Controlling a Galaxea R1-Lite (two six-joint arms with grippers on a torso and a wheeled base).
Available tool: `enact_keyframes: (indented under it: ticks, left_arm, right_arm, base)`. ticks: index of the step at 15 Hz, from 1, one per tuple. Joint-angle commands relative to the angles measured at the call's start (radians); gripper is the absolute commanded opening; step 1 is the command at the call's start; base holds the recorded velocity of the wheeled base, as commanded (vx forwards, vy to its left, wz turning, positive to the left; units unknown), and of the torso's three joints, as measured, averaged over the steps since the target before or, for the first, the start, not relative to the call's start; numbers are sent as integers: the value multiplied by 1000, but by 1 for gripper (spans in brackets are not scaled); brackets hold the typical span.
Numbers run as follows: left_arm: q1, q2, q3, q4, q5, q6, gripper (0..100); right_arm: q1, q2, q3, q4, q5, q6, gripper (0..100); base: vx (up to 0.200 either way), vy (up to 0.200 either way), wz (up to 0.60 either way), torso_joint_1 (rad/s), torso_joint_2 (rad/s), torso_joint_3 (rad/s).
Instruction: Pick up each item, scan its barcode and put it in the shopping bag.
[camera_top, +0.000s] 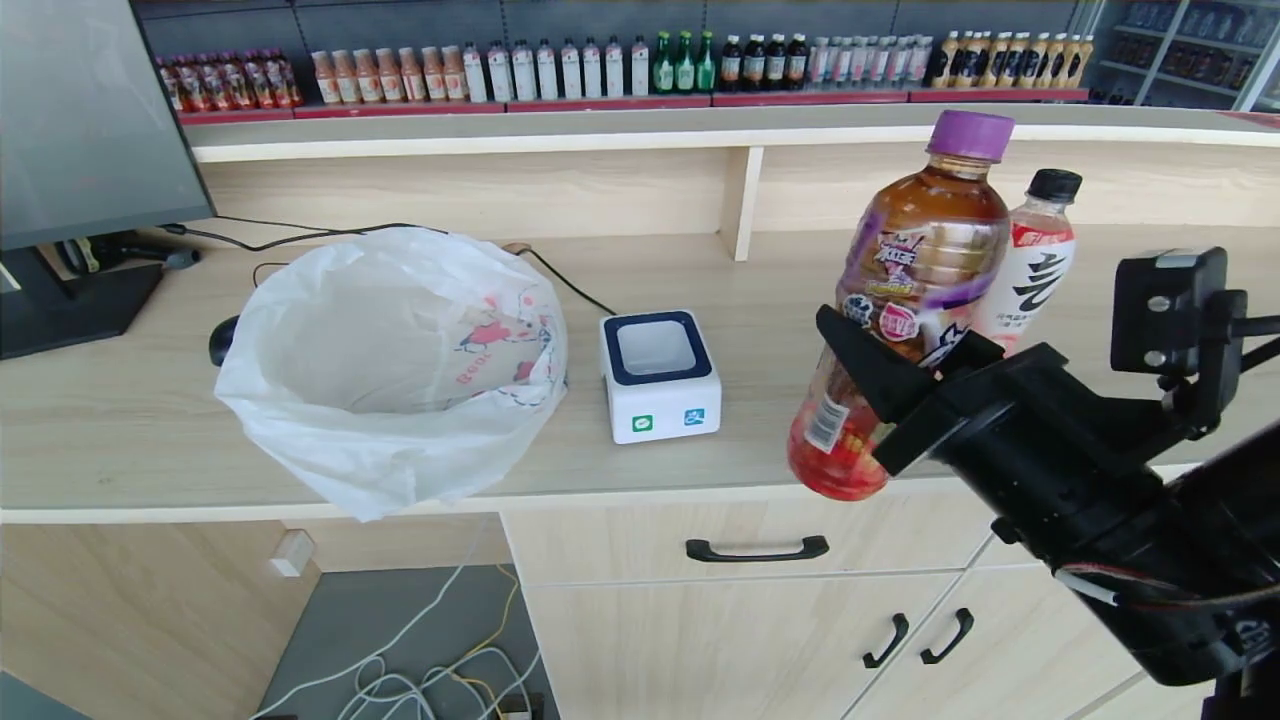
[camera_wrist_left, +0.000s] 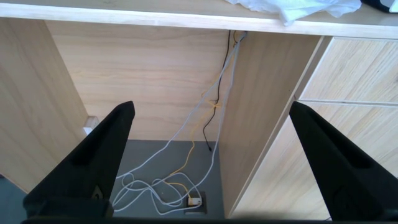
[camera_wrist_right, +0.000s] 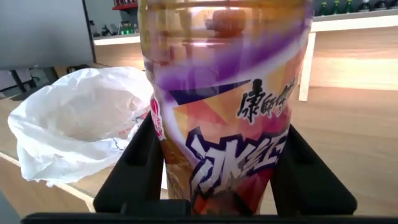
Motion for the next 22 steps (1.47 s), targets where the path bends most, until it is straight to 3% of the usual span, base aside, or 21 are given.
enact_keyframes:
  ticks: [1,3,9,20,22]
  left_arm:
    - [0,0,0,0,0,0,100]
    - [0,0,0,0,0,0,100]
    - [0,0,0,0,0,-1,100]
    - [0,0,0,-1,0,0,100]
    - [0,0,0,-1,0,0,100]
  right_arm:
    - [-33,-3,-34,-3,-27,-5,0]
    - [-90,0,-76,6,-41,-5,0]
    - [-113,64,-198,1,-36,-22,0]
    - [-131,107,-251,-3,-41,-18,0]
    - [-129,104,-241,-3,-35,-34,0]
  base:
    - [0,0,0,0,0,0]
    - [0,0,0,0,0,0]
    - [0,0,0,0,0,0]
    - [0,200,0,4,2,0]
    - [0,0,0,0,0,0]
